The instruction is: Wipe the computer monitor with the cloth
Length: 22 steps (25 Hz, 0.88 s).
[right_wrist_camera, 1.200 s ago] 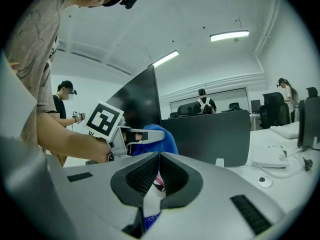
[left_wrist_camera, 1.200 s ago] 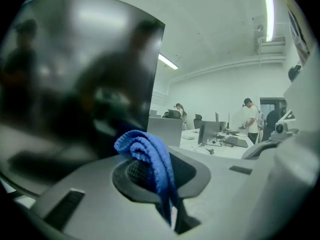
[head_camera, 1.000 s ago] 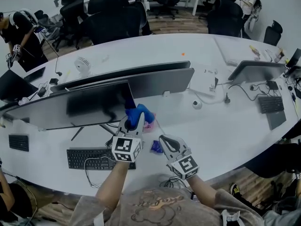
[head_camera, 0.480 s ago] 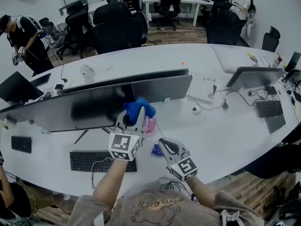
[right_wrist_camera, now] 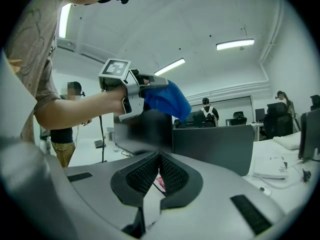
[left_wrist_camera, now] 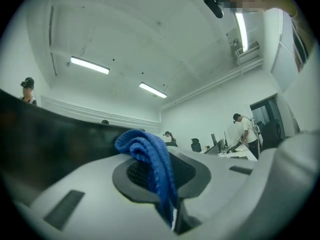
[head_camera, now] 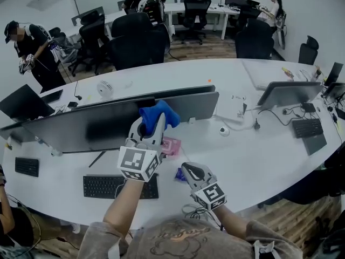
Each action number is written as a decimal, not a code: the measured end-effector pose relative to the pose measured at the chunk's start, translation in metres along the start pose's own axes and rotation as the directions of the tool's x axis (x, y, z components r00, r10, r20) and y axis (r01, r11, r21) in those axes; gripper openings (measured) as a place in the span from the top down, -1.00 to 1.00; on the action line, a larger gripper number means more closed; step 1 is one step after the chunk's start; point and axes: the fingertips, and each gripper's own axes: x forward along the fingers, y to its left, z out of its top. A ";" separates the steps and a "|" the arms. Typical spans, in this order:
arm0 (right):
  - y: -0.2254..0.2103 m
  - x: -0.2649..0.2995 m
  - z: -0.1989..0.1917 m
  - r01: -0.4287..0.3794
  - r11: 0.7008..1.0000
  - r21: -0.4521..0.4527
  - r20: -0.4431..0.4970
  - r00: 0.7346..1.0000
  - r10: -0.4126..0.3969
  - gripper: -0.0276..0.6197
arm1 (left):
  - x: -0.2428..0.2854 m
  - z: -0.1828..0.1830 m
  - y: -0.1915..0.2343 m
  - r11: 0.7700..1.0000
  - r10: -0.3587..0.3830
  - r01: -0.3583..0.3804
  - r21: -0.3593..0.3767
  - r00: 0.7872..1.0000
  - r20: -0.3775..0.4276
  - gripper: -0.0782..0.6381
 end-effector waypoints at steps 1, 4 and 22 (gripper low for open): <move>0.002 -0.001 0.000 -0.002 1.000 -0.003 -0.001 1.000 0.002 0.85 | -0.001 0.007 0.000 1.000 -0.002 0.002 0.008 1.000 0.012 0.65; 0.006 -0.001 0.003 -0.004 1.000 -0.010 -0.002 1.000 0.004 0.85 | -0.005 0.026 0.000 1.000 -0.004 0.003 0.030 0.999 0.040 0.65; 0.053 0.006 0.013 0.016 1.000 -0.006 -0.004 1.000 -0.016 0.85 | -0.108 0.023 0.035 1.000 0.001 -0.001 -0.008 1.000 0.021 0.65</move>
